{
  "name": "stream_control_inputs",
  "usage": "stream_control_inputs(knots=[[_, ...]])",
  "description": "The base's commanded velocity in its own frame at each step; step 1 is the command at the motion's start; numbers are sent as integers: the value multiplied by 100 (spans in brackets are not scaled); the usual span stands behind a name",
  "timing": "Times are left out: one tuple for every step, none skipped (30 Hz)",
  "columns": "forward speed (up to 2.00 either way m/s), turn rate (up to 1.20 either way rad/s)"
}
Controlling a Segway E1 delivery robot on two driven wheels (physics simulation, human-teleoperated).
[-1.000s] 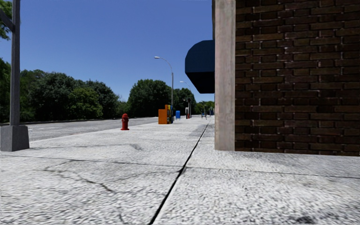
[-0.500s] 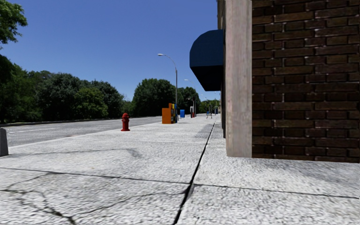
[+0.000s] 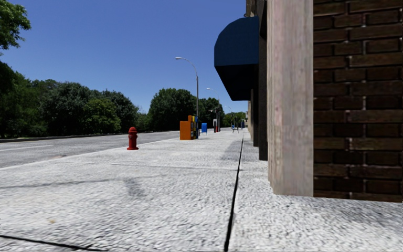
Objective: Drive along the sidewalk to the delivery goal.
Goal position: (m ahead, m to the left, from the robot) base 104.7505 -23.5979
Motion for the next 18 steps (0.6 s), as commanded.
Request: stream_control_inputs(knots=[[200, 0], [200, 0], [200, 0], [200, 0], [200, 0], [200, 0], [200, 0], [200, 0], [200, 0], [200, 0], [200, 0], [200, 0], [200, 0], [200, 0], [200, 0], [200, 0], [200, 0], [200, 0]])
